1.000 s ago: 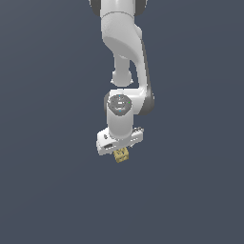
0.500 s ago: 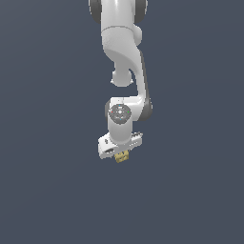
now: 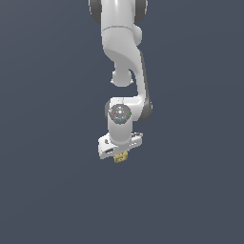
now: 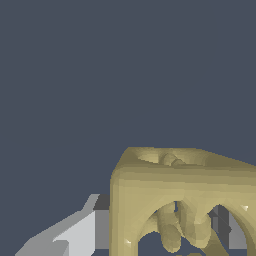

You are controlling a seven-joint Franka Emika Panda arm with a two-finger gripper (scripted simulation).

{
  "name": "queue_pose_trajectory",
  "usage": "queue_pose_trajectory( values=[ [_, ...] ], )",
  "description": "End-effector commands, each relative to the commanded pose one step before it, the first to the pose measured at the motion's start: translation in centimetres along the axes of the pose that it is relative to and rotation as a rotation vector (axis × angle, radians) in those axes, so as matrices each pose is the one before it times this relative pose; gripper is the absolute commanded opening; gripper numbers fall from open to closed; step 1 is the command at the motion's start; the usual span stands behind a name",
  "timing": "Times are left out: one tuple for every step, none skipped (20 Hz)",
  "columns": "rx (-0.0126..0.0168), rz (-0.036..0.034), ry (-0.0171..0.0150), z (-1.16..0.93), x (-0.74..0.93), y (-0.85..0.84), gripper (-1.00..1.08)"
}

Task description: Pick up the object and move it to a goal position.

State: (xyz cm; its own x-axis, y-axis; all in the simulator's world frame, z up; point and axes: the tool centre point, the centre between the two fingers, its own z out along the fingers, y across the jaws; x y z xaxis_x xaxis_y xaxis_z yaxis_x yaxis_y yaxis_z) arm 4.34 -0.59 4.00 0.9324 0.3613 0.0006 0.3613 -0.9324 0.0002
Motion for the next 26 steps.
queue_pose_trajectory(
  values=[
    [0.0001,-0.0003,-0.00026,0.025,-0.005,-0.021,-1.0],
    [0.0,0.0,0.0,-0.027,0.025,-0.028,-1.0],
    [0.0,0.0,0.0,-0.081,0.075,-0.085,-1.0],
    [0.0,0.0,0.0,-0.135,0.125,-0.14,-1.0],
    [0.0,0.0,0.0,-0.187,0.175,-0.195,-1.0],
    [0.0,0.0,0.0,-0.239,0.223,-0.248,-1.0],
    [0.0,0.0,0.0,-0.288,0.27,-0.299,-1.0],
    [0.0,0.0,0.0,-0.337,0.316,-0.349,-1.0],
    [0.0,0.0,0.0,-0.383,0.361,-0.396,-1.0],
    [0.0,0.0,0.0,-0.426,0.403,-0.44,-1.0],
    [0.0,0.0,0.0,-0.462,0.44,-0.477,-1.0],
    [0.0,0.0,0.0,-0.493,0.471,-0.507,-1.0],
    [0.0,0.0,0.0,-0.518,0.497,-0.532,-1.0],
    [0.0,0.0,0.0,-0.537,0.518,-0.551,-1.0],
    [0.0,0.0,0.0,-0.552,0.536,-0.565,-1.0],
    [0.0,0.0,0.0,-0.562,0.55,-0.573,-1.0],
    [0.0,0.0,0.0,-0.564,0.558,-0.573,-1.0],
    [0.0,0.0,0.0,-0.524,0.525,-0.53,-1.0],
    [0.0,0.0,0.0,-0.469,0.477,-0.473,-1.0],
    [0.0,0.0,0.0,-0.419,0.431,-0.421,-1.0],
    [0.0,0.0,0.0,-0.371,0.385,-0.372,-1.0],
    [0.0,0.0,0.0,-0.326,0.341,-0.326,-1.0],
    [0.0,0.0,0.0,-0.282,0.299,-0.281,-1.0],
    [0.0,0.0,0.0,-0.241,0.259,-0.239,-1.0],
    [0.0,0.0,0.0,-0.202,0.222,-0.198,-1.0],
    [0.0,0.0,0.0,-0.165,0.187,-0.16,-1.0]
  ],
)
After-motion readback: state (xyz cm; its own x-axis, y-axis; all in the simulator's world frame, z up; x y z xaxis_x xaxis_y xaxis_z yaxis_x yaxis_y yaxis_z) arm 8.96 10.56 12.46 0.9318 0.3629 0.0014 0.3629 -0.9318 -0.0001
